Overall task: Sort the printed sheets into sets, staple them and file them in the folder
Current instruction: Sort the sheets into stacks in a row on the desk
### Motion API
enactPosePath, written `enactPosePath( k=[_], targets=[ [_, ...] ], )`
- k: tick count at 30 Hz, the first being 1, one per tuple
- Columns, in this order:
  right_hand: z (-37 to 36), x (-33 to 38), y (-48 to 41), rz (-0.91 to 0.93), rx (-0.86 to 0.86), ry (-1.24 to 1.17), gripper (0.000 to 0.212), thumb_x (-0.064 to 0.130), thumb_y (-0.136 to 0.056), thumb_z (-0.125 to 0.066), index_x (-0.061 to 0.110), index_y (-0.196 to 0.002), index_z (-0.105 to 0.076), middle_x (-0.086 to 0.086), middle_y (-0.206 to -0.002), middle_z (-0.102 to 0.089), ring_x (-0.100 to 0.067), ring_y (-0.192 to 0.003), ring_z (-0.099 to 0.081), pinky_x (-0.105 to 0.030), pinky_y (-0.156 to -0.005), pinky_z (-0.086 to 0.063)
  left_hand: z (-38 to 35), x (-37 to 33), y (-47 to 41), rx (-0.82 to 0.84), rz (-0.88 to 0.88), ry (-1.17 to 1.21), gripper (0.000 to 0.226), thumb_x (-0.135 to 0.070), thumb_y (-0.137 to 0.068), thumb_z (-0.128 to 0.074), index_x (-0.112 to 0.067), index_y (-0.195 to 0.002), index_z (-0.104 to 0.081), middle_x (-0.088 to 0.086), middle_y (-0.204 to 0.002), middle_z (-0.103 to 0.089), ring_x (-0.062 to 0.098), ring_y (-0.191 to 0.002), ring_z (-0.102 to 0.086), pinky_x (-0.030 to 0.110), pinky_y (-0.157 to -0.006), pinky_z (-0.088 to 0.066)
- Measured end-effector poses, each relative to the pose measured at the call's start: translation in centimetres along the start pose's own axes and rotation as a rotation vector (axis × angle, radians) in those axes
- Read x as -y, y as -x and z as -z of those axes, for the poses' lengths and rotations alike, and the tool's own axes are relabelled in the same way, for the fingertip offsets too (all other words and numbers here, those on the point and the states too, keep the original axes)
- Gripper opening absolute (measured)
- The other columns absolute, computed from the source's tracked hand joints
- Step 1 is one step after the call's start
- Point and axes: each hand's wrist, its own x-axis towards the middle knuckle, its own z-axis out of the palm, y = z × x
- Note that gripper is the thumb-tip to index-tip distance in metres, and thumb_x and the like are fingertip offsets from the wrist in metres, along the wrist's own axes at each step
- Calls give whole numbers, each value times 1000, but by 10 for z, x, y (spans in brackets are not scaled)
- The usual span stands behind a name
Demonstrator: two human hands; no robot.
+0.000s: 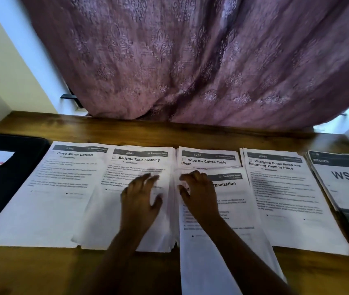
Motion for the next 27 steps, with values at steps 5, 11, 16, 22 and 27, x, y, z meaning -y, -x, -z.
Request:
enactPosePath(
  k=[5,11,16,22,27],
  targets=[
    [28,-67,27,-193,8,74,22,24,-85,-65,19,-106,-65,-4,-108,-64,-22,-101,-59,-39,-87,-49,-39,-58,6,135,-181,71,49,-42,-79,-62,-24,-124,-59,2,-131,-58,27,-122,-53,45,-101,-40],
    [37,-115,47,-315,-53,91,44,29,-78,-75,11,-116,-63,-12,-120,-63,-32,-112,-58,-46,-95,-46,-68,-77,16,257,-132,20,53,-48,-93,-45,-28,-142,-42,0,-152,-37,23,-144,-25,44,-117,-11],
    [32,-119,51,-348,8,12,54,37,-85,-65,12,-131,-50,-9,-136,-52,-27,-126,-47,-46,-109,-34,-76,-73,23,217,-141,-25,53,-50,-91,-32,-28,-138,-44,2,-147,-43,24,-140,-34,48,-113,-27],
    [31,-119,53,-315,-1,-4,50,35,-89,-61,15,-133,-47,-7,-137,-51,-26,-129,-45,-42,-115,-21,-78,-73,23,204,-152,-46,53,-50,-91,-34,-28,-139,-44,1,-147,-43,23,-140,-32,48,-114,-26],
    [39,-110,53,-322,-16,-12,52,31,-88,-63,17,-135,-46,-10,-133,-53,-27,-124,-46,-41,-107,-32,-78,-73,23,206,-153,-55,52,-50,-92,-36,-29,-139,-43,0,-147,-42,22,-140,-31,46,-115,-24]
  ],
)
